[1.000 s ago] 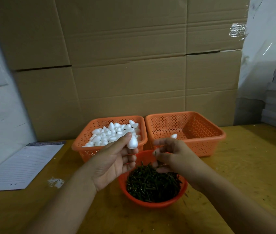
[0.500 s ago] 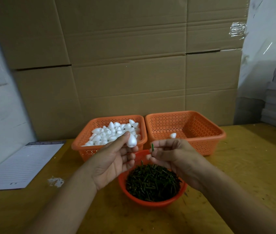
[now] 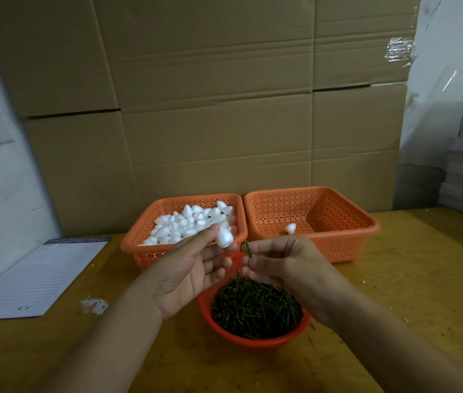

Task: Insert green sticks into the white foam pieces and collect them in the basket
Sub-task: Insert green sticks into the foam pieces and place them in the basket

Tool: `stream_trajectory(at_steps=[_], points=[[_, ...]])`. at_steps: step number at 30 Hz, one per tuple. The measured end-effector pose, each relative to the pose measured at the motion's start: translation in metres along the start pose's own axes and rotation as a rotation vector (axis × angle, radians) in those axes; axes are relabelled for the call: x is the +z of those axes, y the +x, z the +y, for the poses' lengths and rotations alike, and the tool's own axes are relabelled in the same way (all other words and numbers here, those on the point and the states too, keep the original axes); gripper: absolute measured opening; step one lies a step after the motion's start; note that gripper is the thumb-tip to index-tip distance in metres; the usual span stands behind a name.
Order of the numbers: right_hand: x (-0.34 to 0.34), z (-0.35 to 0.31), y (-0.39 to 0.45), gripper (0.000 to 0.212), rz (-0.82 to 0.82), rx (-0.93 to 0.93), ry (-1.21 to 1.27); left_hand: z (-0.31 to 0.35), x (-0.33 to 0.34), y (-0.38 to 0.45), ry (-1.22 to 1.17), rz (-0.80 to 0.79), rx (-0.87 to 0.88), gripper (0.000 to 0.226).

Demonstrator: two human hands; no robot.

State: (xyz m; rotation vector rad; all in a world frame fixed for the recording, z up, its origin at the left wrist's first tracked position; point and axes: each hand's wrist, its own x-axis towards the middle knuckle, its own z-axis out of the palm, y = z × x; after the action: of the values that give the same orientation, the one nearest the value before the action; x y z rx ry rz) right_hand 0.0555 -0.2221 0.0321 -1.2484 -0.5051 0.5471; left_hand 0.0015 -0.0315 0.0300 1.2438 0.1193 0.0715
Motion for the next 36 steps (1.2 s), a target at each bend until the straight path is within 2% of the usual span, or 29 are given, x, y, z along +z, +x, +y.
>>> stream_trajectory(at_steps=[5, 12, 16, 22, 27, 30, 36], points=[[0.002, 0.001, 0.0, 0.02, 0.01, 0.004, -0.043, -0.001, 0.001, 0.0, 0.02, 0.005, -0.001, 0.05], [0.004, 0.0, 0.001, 0.024, 0.038, 0.035, 0.18, -0.001, -0.002, 0.001, -0.008, -0.007, 0.004, 0.048], [0.003, 0.002, 0.001, 0.018, 0.031, 0.033, 0.17, 0.0, -0.002, 0.001, -0.019, -0.008, 0.003, 0.047], [0.004, 0.004, -0.002, 0.005, 0.048, -0.026, -0.164, 0.0, -0.002, 0.001, -0.004, -0.01, 0.003, 0.051], [0.007, 0.009, 0.0, 0.007, 0.079, -0.098, -0.407, -0.002, -0.002, 0.001, 0.017, -0.012, 0.014, 0.052], [0.008, 0.011, 0.001, 0.01, 0.079, -0.135, -0.475, -0.001, -0.002, 0.0, 0.024, -0.012, 0.018, 0.052], [0.005, 0.016, 0.005, 0.002, 0.108, -0.201, -0.552, 0.0, -0.001, -0.001, 0.022, -0.008, 0.017, 0.049]])
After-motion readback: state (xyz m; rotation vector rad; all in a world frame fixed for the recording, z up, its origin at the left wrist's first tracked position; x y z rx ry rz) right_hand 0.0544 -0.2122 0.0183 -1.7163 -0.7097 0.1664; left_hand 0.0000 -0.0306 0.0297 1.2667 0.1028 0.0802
